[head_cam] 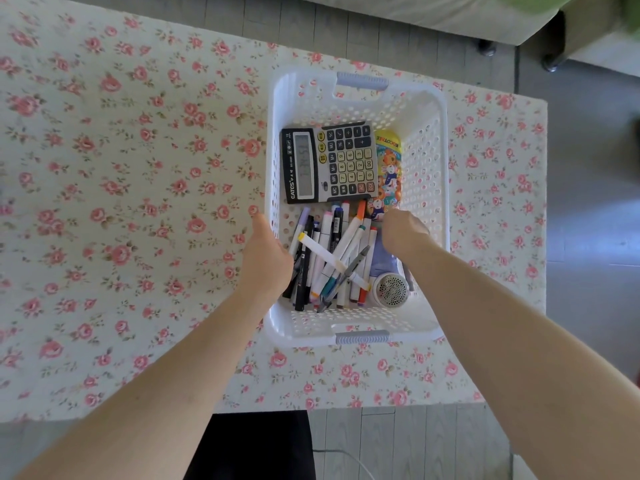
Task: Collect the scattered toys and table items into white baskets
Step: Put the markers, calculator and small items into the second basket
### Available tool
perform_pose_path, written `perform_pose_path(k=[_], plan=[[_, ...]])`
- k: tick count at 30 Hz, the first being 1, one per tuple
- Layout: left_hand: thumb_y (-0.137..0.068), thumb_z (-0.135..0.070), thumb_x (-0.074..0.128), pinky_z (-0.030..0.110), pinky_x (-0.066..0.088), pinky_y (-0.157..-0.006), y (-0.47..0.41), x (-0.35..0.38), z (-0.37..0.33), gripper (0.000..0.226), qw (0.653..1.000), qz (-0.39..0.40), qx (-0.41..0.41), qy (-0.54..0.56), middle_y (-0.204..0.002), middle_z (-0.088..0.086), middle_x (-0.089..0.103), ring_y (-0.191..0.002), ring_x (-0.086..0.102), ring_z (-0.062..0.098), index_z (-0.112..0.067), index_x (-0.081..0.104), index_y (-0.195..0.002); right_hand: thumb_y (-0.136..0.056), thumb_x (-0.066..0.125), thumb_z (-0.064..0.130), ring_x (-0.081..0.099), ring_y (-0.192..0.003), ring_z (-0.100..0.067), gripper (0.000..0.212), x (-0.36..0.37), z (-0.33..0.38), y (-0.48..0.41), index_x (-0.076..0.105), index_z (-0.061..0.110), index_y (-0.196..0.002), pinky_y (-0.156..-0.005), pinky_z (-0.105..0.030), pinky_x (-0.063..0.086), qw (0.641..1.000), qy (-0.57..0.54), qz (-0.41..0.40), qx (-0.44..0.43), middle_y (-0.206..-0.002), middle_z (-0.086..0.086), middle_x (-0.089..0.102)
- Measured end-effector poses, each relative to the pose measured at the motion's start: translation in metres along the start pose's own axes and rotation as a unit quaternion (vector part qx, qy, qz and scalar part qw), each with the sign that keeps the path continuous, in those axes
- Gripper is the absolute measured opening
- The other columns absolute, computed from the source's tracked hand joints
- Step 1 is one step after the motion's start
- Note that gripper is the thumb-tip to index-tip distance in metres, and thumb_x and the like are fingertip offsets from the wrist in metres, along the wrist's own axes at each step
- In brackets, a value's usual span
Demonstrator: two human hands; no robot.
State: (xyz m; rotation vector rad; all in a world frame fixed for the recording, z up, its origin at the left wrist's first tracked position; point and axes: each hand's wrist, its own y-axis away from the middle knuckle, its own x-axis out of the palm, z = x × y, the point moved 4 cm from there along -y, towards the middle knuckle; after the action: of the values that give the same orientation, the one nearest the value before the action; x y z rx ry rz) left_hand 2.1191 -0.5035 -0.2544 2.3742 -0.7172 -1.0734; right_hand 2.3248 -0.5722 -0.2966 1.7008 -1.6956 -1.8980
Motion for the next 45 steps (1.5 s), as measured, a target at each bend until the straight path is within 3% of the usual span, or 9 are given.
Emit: perform_pose_path(k=[4, 13, 17, 24, 29, 33, 38, 42, 45], plan=[[-0.093, 0.003, 0.035, 0.008, 0.033, -0.035, 0.0, 0.0, 0.0, 0.023, 1.0, -0.001, 0.006, 0.007, -0.062, 0.0, 0.028, -0.049, 0.028, 0.009, 0.003, 0.034, -0.115, -0.088, 0.046, -0.003, 0.054, -0.113, -0.032, 0.041, 0.004, 0.004, 0.002, 0.045, 0.0, -0.128, -0.07, -0.034, 0.04, 0.997, 0.068, 0.013, -0.016, -0.129, -0.017, 0.05], [-0.093, 0.0, 0.038, 0.018, 0.024, -0.043, 0.001, 0.0, -0.001, 0.028, 1.0, 0.009, -0.005, 0.0, -0.067, -0.001, 0.033, -0.052, 0.033, 0.009, -0.003, 0.031, -0.12, -0.081, 0.058, 0.006, 0.06, -0.097, -0.022, 0.048, 0.018, 0.008, 0.015, 0.044, 0.004, -0.127, -0.051, -0.028, 0.04, 0.969, 0.243, -0.02, -0.034, -0.117, -0.01, 0.054], [-0.093, -0.001, 0.037, 0.018, 0.024, -0.043, 0.001, -0.001, 0.0, 0.028, 1.0, 0.013, -0.015, 0.003, -0.068, -0.001, 0.034, -0.052, 0.035, 0.009, -0.005, 0.031, -0.12, -0.08, 0.06, 0.001, 0.062, -0.096, -0.023, 0.046, 0.02, 0.012, 0.017, 0.048, 0.0, -0.124, -0.064, -0.027, 0.053, 0.972, 0.232, -0.037, -0.021, -0.115, -0.014, 0.055], [-0.093, -0.001, 0.037, 0.019, 0.023, -0.042, 0.002, -0.001, -0.001, 0.025, 1.0, 0.019, -0.015, 0.004, -0.067, -0.001, 0.032, -0.051, 0.033, 0.009, -0.005, 0.032, -0.117, -0.084, 0.052, 0.003, 0.06, -0.08, -0.025, 0.006, 0.003, -0.009, 0.017, 0.053, 0.008, -0.087, -0.055, -0.026, 0.042, 0.998, -0.058, -0.034, 0.01, -0.08, -0.006, 0.056], [-0.093, -0.003, 0.039, 0.019, 0.024, -0.042, 0.004, -0.002, -0.002, 0.025, 0.999, 0.026, -0.015, 0.014, -0.07, -0.001, 0.036, -0.053, 0.036, 0.009, -0.007, 0.032, -0.117, -0.076, 0.055, 0.0, 0.047, -0.031, -0.013, 0.016, 0.017, -0.02, 0.037, 0.052, 0.002, -0.061, -0.036, -0.017, 0.039, 0.915, -0.385, 0.12, 0.015, -0.038, -0.005, 0.051], [-0.092, -0.003, 0.039, 0.02, 0.026, -0.042, 0.003, -0.001, 0.0, 0.026, 1.0, 0.019, -0.012, 0.015, -0.071, -0.003, 0.036, -0.054, 0.038, 0.009, -0.007, 0.032, -0.118, -0.081, 0.056, -0.004, 0.05, -0.046, -0.014, 0.006, 0.037, 0.003, 0.048, 0.06, -0.002, -0.086, -0.043, -0.019, 0.046, 0.873, -0.465, 0.148, -0.014, -0.057, -0.007, 0.055], [-0.094, -0.005, 0.035, 0.024, 0.034, -0.044, 0.0, 0.001, 0.002, 0.025, 1.0, 0.018, -0.001, 0.015, -0.071, -0.005, 0.034, -0.056, 0.039, 0.01, -0.006, 0.032, -0.118, -0.085, 0.054, 0.02, 0.049, -0.064, -0.015, 0.016, 0.039, 0.041, 0.052, 0.055, 0.01, -0.097, -0.055, -0.024, 0.04, 0.937, -0.323, 0.045, -0.127, -0.072, 0.002, 0.05], [-0.092, -0.001, 0.035, 0.025, 0.033, -0.044, -0.003, 0.003, 0.006, 0.028, 1.0, 0.012, -0.009, 0.012, -0.072, -0.005, 0.034, -0.057, 0.041, 0.011, -0.007, 0.031, -0.119, -0.083, 0.056, 0.042, 0.054, -0.07, -0.019, 0.039, 0.048, 0.058, 0.059, 0.041, 0.013, -0.103, -0.055, -0.029, 0.042, 0.958, -0.253, 0.071, -0.116, -0.084, -0.001, 0.052], [-0.092, 0.001, 0.035, 0.025, 0.034, -0.043, -0.004, 0.004, 0.007, 0.026, 1.0, 0.005, -0.01, 0.007, -0.072, -0.005, 0.034, -0.058, 0.042, 0.011, -0.007, 0.032, -0.116, -0.09, 0.054, 0.034, 0.055, -0.082, -0.027, 0.037, 0.054, 0.068, 0.064, 0.04, 0.007, -0.111, -0.059, -0.031, 0.041, 0.948, -0.305, 0.055, -0.077, -0.087, -0.006, 0.051]])
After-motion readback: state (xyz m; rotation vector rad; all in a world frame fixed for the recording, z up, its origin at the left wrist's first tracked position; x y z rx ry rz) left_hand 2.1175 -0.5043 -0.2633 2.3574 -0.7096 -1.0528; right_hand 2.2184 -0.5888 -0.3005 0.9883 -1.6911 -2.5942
